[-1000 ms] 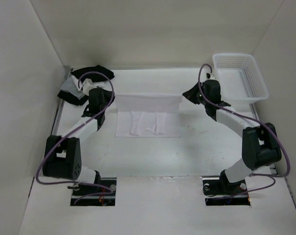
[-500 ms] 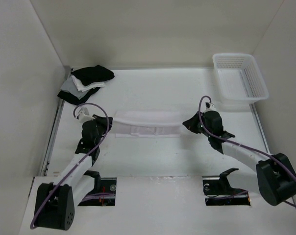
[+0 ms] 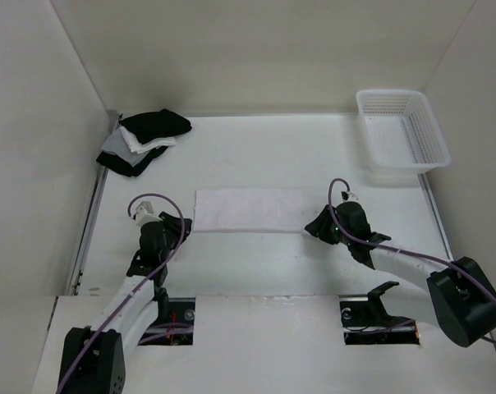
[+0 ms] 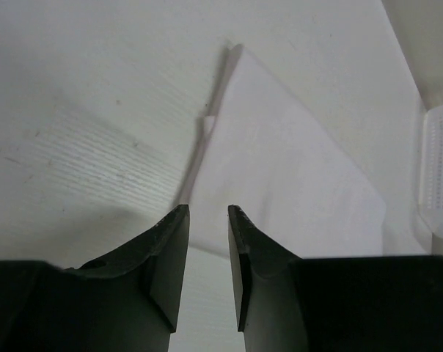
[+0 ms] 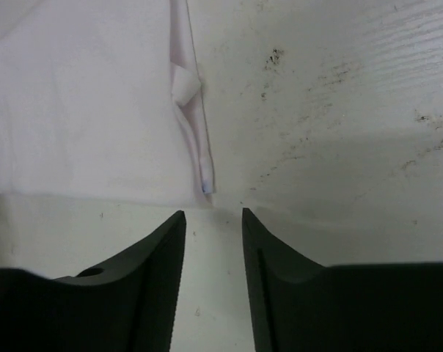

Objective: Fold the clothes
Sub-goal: Fold the tank top

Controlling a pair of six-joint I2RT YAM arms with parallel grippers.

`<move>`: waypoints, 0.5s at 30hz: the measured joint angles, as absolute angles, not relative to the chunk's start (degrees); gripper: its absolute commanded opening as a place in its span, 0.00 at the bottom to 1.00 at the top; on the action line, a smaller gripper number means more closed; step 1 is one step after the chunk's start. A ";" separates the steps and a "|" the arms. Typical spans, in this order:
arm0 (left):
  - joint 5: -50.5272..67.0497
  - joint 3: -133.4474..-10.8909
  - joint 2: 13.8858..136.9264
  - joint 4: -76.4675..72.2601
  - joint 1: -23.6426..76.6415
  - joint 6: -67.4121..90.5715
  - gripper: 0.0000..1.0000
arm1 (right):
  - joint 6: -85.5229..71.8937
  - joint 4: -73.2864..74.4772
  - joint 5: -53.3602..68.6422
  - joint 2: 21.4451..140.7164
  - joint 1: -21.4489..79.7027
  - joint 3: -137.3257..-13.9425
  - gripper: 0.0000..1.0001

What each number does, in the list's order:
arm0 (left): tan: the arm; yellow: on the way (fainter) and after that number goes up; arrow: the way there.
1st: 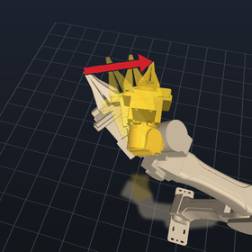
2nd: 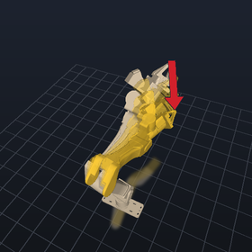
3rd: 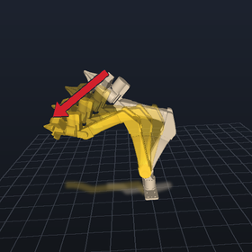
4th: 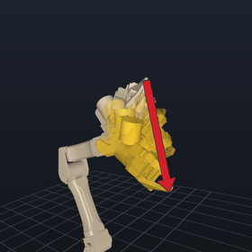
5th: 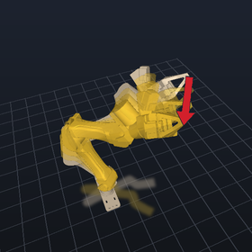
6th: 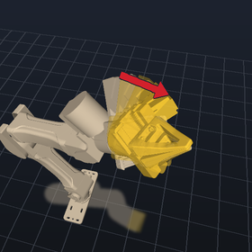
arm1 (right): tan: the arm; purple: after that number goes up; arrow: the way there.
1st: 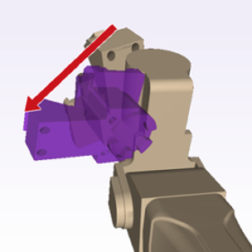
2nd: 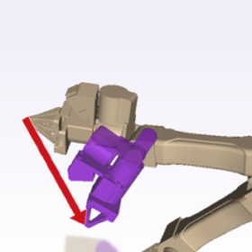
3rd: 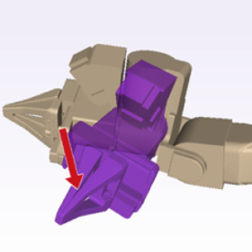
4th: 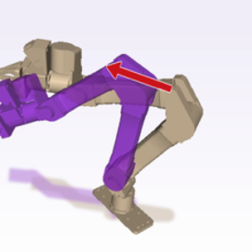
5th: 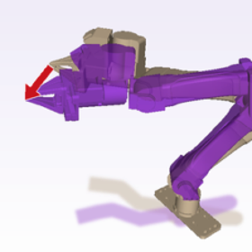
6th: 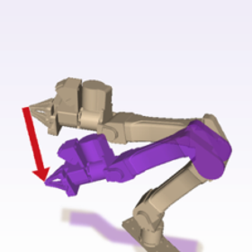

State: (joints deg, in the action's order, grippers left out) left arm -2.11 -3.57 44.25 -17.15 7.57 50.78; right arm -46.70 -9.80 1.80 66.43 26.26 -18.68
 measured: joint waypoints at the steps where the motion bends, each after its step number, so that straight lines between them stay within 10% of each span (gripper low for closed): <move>1: -2.00 -3.36 43.31 -16.21 7.25 50.83 0.27 | -46.72 -9.80 1.78 66.39 26.24 -18.68 0.50; 10: -2.07 -6.59 39.53 -13.72 8.08 51.11 0.26 | -46.74 -17.76 6.59 80.23 20.62 -24.73 0.49; 15: -2.13 -7.64 42.30 -14.90 11.09 51.66 0.25 | -50.04 -26.26 12.78 89.10 19.31 -27.03 0.23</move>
State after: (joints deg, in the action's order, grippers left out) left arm -2.13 -7.64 42.30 -14.90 11.09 51.66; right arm -50.04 -26.26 12.78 89.10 19.31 -27.03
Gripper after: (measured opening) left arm 0.258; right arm 0.312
